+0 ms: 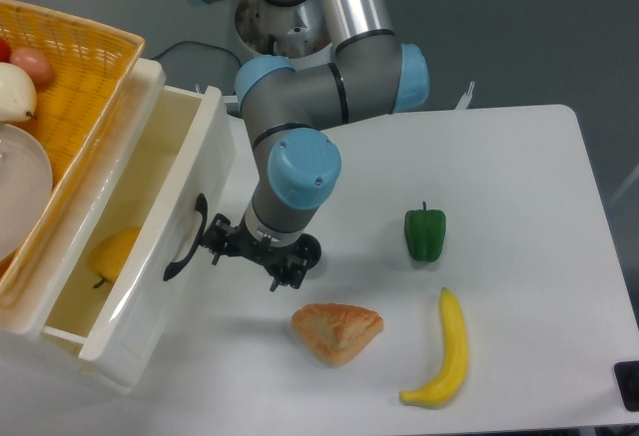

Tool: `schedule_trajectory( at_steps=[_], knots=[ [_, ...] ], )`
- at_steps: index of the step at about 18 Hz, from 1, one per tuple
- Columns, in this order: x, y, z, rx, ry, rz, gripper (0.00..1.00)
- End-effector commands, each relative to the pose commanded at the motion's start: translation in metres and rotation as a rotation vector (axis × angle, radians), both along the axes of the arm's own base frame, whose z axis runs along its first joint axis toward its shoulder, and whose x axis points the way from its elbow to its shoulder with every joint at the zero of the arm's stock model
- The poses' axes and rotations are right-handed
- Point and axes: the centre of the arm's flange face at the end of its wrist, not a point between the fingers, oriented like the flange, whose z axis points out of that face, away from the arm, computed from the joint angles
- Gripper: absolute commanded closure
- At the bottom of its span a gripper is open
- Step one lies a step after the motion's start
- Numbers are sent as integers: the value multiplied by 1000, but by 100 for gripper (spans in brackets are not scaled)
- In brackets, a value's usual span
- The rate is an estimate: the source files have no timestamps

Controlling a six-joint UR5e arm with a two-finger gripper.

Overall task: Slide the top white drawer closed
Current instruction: 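Push the white drawer front into the cabinet with the gripper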

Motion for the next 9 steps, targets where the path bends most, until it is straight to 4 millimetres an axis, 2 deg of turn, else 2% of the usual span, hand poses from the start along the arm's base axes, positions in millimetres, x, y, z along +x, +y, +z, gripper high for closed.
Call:
schedule_trajectory(
  at_steps=[7, 9],
  knots=[
    [7, 1, 6, 8, 5, -9, 0],
    [15, 5, 6, 7, 4, -23, 0]
  ],
)
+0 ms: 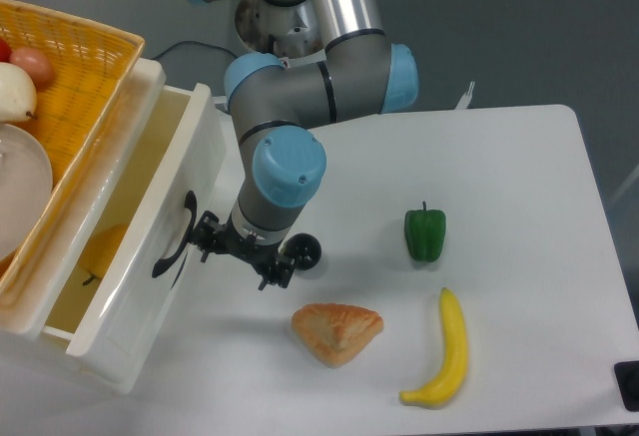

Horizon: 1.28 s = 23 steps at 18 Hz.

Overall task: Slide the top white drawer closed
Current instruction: 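Push the white drawer front into the cabinet with the gripper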

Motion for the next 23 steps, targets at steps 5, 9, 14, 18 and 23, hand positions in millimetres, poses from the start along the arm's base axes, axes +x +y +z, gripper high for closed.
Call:
schedule_trajectory(
  at_steps=[5, 9, 14, 18, 23],
  knots=[
    [9, 4, -1, -2, -2, -15, 0],
    [13, 5, -1, -2, -2, -22, 0],
    [20, 2, 3, 0, 0, -26, 0],
    [26, 4, 3, 1, -1, -35, 0],
    [29, 3, 1, -1, -7, -37, 0]
  ],
)
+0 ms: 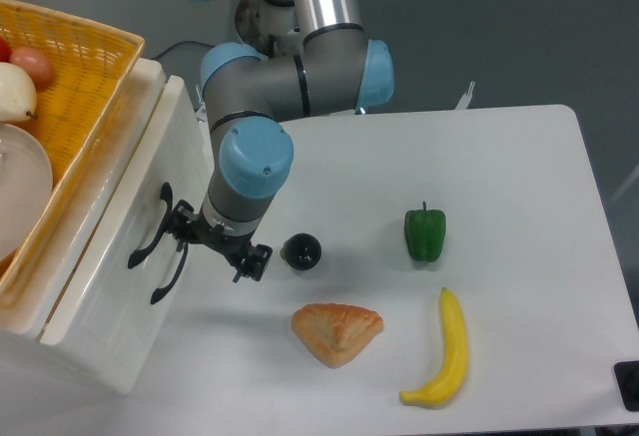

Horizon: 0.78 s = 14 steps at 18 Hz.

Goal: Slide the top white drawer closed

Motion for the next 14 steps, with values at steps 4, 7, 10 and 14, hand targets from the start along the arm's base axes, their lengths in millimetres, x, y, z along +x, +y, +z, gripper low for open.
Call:
schedule_trajectory(
  at_steps=[4, 7, 10, 14],
  knots=[
    [4, 2, 0, 0, 0, -6, 0],
    [3, 1, -1, -1, -1, -5, 0],
    [-3, -1, 2, 5, 2, 3, 0],
    [-30, -7, 13, 28, 25, 33, 0]
  ],
)
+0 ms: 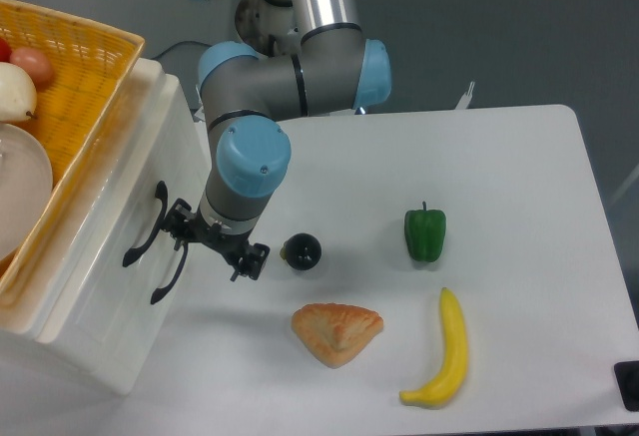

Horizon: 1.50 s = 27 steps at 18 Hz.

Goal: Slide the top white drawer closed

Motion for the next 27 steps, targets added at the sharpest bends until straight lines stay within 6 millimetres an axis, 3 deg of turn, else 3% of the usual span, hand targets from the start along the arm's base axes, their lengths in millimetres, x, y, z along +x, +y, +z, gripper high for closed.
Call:
schedule_trajectory(
  at_steps=[5, 7, 12, 17, 19, 27],
  knots=[
    [-14, -3, 6, 29, 32, -45, 0],
    [-28, -10, 7, 51, 57, -101, 0],
    [-85, -57, 24, 95, 120, -134, 0],
    [-126, -95, 39, 77, 219, -208, 0],
    [-132, -108, 52, 74, 268, -262, 0],
    [-163, -152, 64, -74, 416, -530, 0]
  ],
)
